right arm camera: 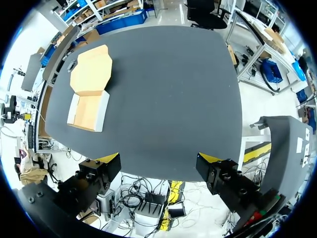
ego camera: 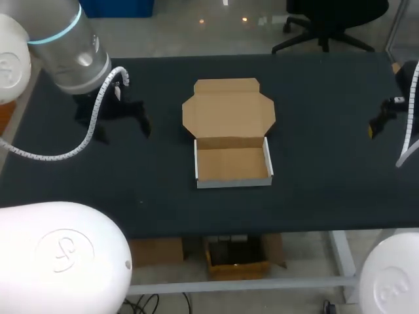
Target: Assemble the packaging by folding the flat box into shape, placing the metal phone stand inside, and closing the box properly
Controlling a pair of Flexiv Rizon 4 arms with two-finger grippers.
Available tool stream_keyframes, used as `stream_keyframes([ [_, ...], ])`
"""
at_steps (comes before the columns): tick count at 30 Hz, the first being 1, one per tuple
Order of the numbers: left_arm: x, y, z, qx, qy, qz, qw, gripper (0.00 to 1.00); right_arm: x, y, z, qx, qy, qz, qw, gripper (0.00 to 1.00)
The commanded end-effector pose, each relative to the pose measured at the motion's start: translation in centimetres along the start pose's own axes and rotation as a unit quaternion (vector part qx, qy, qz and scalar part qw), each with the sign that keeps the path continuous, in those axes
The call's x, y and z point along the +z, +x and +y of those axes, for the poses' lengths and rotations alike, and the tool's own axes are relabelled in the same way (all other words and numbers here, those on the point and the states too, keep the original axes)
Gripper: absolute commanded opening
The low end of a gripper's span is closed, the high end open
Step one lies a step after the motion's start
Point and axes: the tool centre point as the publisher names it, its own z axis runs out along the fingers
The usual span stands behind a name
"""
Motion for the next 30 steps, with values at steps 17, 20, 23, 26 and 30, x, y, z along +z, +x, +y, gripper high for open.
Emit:
stream_keyframes([
  [17,2.5,-1.2,-2.2,-0.008,-0.026,-0.017,0.999,1.0,0.6,-0.6,0.9,0.014,0.017,-0.006,1.0,1.0],
  [20,3.3,-2.0,-2.7,-0.005,-0.034,-0.015,0.999,1.0,0.6,-0.6,0.9,0.014,0.017,-0.006,1.0,1.0],
  [23,4.2,-2.8,-3.3,-0.002,-0.042,-0.016,0.999,1.0,0.6,-0.6,0.9,0.014,0.017,-0.006,1.0,1.0],
  [26,5.3,-3.5,-3.8,-0.001,-0.048,-0.014,0.999,1.0,0.6,-0.6,0.9,0.014,0.017,-0.006,1.0,1.0],
  [30,6.4,-4.4,-4.6,0.001,-0.053,-0.013,0.998,1.0,0.6,-0.6,0.9,0.014,0.017,-0.006,1.0,1.0],
])
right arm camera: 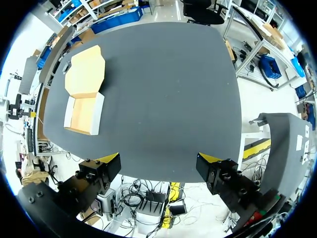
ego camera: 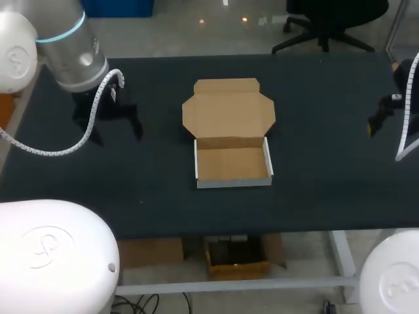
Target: Assemble the packaging by folding the flat box into shape, placing the metal phone stand inside, and closing the box properly
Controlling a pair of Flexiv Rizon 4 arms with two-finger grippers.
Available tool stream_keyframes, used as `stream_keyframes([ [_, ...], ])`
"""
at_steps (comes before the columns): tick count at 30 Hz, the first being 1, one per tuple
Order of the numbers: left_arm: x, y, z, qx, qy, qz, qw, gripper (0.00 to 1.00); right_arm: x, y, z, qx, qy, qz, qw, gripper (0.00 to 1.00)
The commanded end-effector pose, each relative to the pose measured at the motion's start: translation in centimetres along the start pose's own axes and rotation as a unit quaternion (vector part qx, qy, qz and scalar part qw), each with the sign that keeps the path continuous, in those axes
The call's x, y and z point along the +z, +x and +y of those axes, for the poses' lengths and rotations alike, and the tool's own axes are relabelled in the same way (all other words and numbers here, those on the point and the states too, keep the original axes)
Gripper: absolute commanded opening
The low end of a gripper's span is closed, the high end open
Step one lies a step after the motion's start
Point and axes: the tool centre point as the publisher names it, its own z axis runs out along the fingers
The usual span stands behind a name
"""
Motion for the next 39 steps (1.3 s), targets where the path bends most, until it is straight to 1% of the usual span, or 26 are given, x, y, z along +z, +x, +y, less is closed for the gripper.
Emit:
stream_keyframes([
  [1,1.6,-0.7,-1.6,0.004,-0.016,0.002,1.0,1.0,-0.2,0.0,0.0,0.0,0.002,0.0,1.0,1.0],
  [9,3.7,-2.2,-3.2,0.013,-0.026,0.001,1.0,1.0,-0.2,0.0,0.0,0.0,0.002,0.0,1.0,1.0],
  [18,6.2,-4.2,-5.5,0.01,-0.042,-0.007,0.999,1.0,-0.2,0.0,0.0,0.0,0.002,0.0,1.0,1.0],
  [25,8.0,-5.1,-6.9,0.016,-0.052,-0.009,0.999,1.0,-0.2,0.0,0.0,0.0,0.002,0.0,1.0,1.0],
  [32,9.8,-6.2,-8.5,0.026,-0.051,-0.007,0.998,1.0,-0.2,0.0,0.0,0.0,0.002,0.0,1.0,1.0],
  [39,10.8,-6.9,-10.0,0.032,-0.049,-0.013,0.998,1.0,-0.2,0.0,0.0,0.0,0.002,0.0,1.0,1.0],
])
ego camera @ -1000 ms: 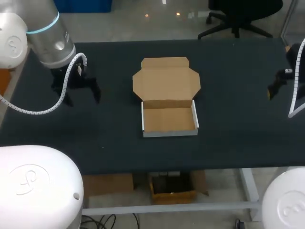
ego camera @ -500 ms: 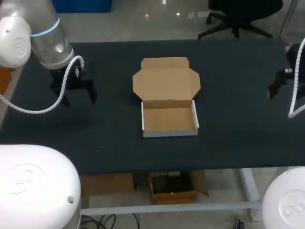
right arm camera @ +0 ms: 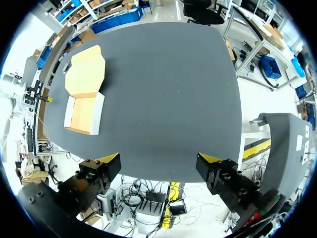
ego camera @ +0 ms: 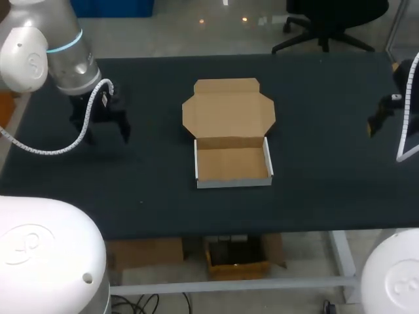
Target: Assemble the packaging by folding the flat box into shape, placing the metal phone stand inside, and closing the box properly
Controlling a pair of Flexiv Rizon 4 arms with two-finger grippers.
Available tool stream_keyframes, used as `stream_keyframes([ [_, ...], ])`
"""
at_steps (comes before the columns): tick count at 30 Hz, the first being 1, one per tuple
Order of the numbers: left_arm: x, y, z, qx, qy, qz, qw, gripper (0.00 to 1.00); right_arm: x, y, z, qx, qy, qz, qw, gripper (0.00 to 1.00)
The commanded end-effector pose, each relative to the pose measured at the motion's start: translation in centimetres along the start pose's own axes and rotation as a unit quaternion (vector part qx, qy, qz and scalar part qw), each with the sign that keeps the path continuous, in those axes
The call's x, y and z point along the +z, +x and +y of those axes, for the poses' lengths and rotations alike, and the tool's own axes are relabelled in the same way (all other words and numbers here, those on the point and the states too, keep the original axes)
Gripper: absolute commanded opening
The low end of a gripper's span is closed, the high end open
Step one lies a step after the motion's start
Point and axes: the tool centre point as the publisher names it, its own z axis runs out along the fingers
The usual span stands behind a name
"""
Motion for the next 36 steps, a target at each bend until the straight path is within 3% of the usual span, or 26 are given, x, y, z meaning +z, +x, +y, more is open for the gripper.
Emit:
stream_keyframes([
  [1,0.8,-0.2,-1.3,0.002,-0.012,-0.004,1.0,1.0,-0.1,0.0,0.0,0.0,0.001,-0.001,1.0,1.0],
  [8,1.8,-0.7,-3.1,-0.004,-0.028,0.002,1.0,1.0,-0.1,0.0,0.0,0.0,0.001,-0.001,1.0,1.0],
  [31,1.9,-0.7,-3.1,-0.005,-0.027,0.002,1.0,1.0,-0.1,0.0,0.0,0.0,0.001,-0.001,1.0,1.0],
  [36,2.3,-0.7,-3.8,-0.005,-0.011,-0.015,1.0,1.0,-0.1,0.0,0.0,0.0,0.001,-0.001,1.0,1.0],
])
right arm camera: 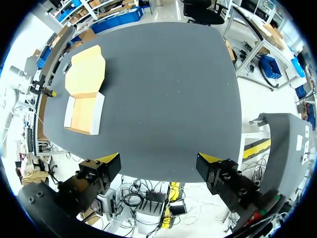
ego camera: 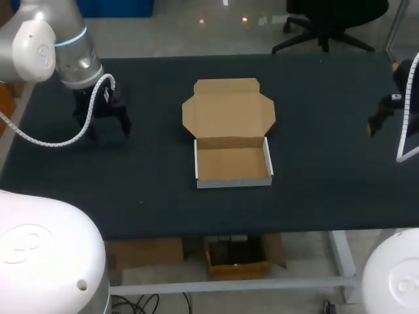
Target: Assemble the packaging by folding the flat box into shape, placing the metal phone stand inside, and closing the box properly
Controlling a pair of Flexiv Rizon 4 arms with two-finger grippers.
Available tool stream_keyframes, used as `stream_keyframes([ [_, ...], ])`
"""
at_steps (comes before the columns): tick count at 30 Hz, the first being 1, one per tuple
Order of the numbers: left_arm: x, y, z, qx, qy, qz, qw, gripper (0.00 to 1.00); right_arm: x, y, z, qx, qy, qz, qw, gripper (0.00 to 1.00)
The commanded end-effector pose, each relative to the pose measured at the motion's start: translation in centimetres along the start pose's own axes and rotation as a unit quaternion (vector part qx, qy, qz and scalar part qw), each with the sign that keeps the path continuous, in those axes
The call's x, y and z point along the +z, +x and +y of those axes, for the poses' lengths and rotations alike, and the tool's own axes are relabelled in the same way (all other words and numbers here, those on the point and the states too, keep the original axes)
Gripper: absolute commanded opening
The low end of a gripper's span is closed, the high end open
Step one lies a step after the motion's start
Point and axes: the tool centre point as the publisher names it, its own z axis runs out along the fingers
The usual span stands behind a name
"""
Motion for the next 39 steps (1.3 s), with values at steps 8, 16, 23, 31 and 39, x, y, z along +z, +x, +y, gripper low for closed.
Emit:
stream_keyframes([
  [8,0.7,-0.8,-2.3,-0.004,0.016,-0.021,1.0,1.0,-0.1,0.0,0.0,0.0,0.002,-0.001,1.0,1.0],
  [16,1.0,-2.4,-4.8,-0.026,0.02,-0.03,0.999,1.0,-0.1,0.0,0.0,0.0,0.002,-0.001,1.0,1.0],
  [23,1.6,-3.5,-6.8,-0.04,0.021,-0.033,0.998,1.0,-0.1,0.0,0.0,0.0,0.002,-0.001,1.0,1.0],
  [31,1.9,-4.5,-8.2,-0.048,0.021,-0.034,0.998,1.0,-0.1,0.0,0.0,0.0,0.002,-0.001,1.0,1.0],
  [39,1.8,-5.3,-8.7,-0.057,0.025,-0.035,0.997,1.0,-0.1,0.0,0.0,0.0,0.002,-0.001,1.0,1.0],
])
